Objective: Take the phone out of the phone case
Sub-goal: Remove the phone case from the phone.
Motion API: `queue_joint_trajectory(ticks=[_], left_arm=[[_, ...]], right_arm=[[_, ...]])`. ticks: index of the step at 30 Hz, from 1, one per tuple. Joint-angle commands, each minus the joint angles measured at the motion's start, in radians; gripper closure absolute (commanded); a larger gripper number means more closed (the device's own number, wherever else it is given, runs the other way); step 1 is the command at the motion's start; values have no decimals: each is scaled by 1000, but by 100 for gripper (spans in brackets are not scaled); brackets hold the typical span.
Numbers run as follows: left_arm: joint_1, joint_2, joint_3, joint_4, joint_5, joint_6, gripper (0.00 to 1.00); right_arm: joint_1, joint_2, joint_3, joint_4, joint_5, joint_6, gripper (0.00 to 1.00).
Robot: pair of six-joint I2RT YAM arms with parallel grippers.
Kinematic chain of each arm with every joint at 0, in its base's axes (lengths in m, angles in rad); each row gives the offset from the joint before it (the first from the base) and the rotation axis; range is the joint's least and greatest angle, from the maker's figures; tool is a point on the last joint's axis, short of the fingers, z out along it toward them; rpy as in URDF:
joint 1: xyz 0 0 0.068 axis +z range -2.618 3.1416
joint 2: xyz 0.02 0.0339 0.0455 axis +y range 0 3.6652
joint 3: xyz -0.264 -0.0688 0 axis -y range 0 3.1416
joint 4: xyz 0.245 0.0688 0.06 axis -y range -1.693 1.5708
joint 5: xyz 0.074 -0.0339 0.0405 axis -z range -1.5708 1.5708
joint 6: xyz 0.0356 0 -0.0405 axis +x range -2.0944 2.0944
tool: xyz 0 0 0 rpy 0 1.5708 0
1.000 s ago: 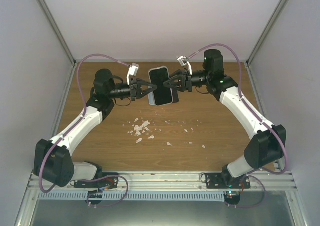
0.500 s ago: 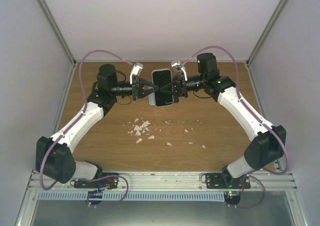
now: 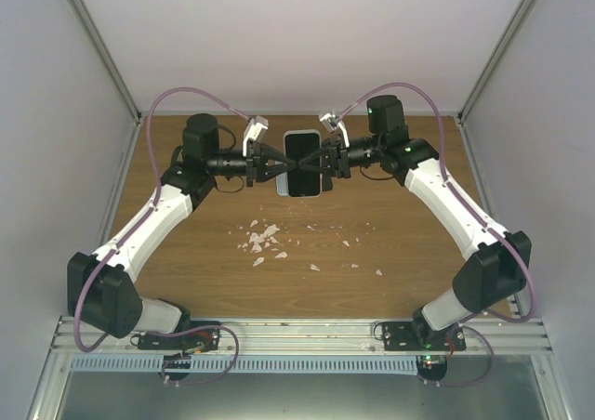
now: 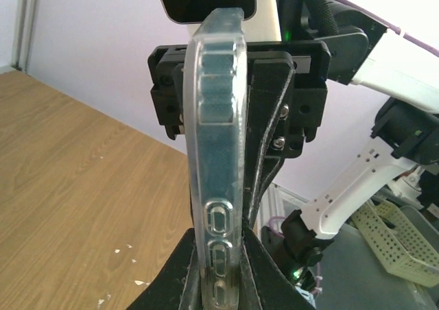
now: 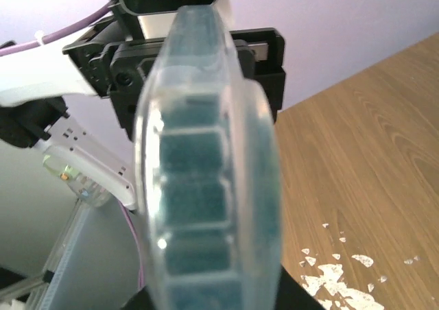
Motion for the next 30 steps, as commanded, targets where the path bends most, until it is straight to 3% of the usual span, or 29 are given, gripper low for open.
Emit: queue_joint_trajectory(ticks=[1, 4, 6, 11, 24, 30], left_arm=[[-2, 8, 26, 2, -19, 35, 98], [2, 10, 27, 0, -27, 37, 81], [10, 10, 25, 0, -23, 31, 71], [28, -9, -18, 36, -3, 2, 59], [10, -57, -131, 92, 21, -19, 53], [2, -51, -130, 99, 10, -21, 54]], right_arm=[[-6, 1, 29, 51, -47, 29, 90], [-24, 3, 29, 87, -79, 64, 99], [-39, 5, 23, 126, -112, 120, 99], [-67, 5, 6, 260, -189, 259, 100], [-91, 2, -48, 501, -226, 505, 100], [-91, 1, -55, 524, -230, 523, 99]])
